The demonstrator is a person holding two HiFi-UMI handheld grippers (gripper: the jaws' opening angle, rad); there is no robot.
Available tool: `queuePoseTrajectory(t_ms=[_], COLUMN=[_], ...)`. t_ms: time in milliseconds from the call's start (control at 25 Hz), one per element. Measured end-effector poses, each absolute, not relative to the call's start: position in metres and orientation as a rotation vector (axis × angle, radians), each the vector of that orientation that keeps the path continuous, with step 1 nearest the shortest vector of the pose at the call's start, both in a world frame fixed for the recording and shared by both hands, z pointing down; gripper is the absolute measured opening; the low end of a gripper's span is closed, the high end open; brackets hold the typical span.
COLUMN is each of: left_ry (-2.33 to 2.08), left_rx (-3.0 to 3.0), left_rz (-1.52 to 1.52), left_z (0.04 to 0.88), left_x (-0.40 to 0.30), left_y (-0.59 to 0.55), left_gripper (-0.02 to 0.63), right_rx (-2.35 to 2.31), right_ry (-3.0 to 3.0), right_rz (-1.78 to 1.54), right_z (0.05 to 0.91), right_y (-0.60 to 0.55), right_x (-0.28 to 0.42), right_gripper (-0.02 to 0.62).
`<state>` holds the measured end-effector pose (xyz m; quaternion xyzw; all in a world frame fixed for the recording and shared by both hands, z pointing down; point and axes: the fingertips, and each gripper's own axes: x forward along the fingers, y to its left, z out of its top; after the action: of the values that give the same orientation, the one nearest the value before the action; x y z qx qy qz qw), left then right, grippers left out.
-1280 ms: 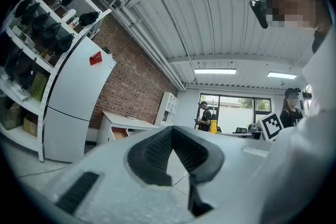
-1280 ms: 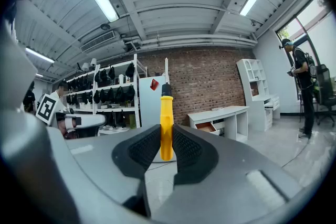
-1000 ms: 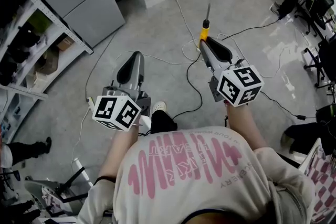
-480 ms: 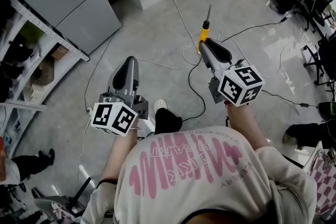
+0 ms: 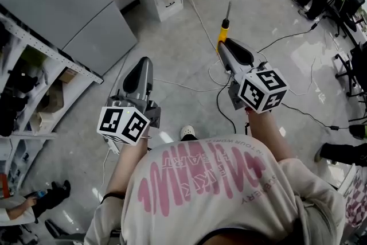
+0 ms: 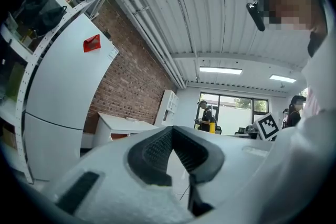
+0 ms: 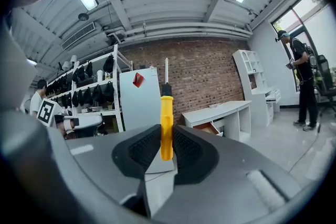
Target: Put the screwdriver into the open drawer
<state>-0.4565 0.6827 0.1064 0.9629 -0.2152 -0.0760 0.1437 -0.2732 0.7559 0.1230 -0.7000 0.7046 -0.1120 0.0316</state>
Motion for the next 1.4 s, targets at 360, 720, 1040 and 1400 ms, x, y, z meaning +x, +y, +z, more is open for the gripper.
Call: queuePoseTrajectory(t_ms=[360, 720, 1040, 1400], left_ry=[-0.569, -0.501, -0.46, -0.571], left_rx=[2.745, 2.742, 2.731, 2.722], left_rz=[-0.216, -0.143, -0.126, -0.089], left_z=[0.115, 0.139, 0.148, 0.154], left_x=[-0.459, -0.432, -0.39, -0.348], left_y=[0.598, 0.575, 0.538, 0.456], left_gripper=[0.002, 0.002, 0.002, 0.002], right_rx=[-2.244, -2.245, -2.155, -2.085], right_ry=[2.153, 2.194, 2.218, 2.322], right_rz=[-0.304, -0.375, -0.501, -0.507], right_z=[0.123, 0.146, 0.174, 0.173], right_y=[0.686, 0.647, 0.585, 0.489], right_x=[-0.274, -0.268, -0.227, -0.18], right_gripper=[0.084, 0.084, 0.084, 0.084])
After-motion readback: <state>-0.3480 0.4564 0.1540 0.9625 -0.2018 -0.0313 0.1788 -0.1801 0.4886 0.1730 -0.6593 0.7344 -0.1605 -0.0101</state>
